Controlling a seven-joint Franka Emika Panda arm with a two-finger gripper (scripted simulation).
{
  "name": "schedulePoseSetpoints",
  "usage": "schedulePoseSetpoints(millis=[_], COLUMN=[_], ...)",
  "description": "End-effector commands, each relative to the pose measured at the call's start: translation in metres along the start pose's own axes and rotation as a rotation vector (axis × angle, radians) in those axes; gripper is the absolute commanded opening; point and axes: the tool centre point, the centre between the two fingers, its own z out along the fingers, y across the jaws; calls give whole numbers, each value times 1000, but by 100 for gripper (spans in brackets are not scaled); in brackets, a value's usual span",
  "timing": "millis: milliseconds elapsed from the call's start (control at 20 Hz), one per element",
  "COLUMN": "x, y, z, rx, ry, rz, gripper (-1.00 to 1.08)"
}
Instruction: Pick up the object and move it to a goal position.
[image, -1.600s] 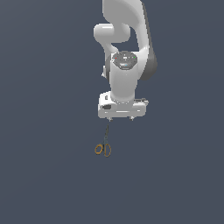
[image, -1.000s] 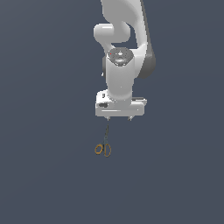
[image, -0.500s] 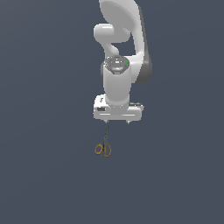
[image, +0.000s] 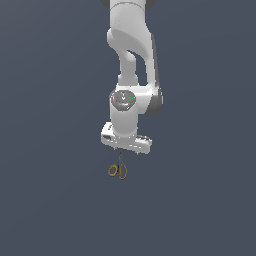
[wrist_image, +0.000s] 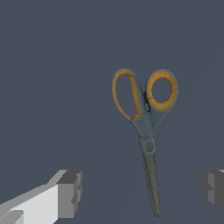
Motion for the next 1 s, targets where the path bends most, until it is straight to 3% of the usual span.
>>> schedulePoseSetpoints(millis=[0,950], x=[4,6], y=[7,17], z=[15,66], rx=[-6,-14], ry=[2,3], rz=[40,89], gripper=[100,100])
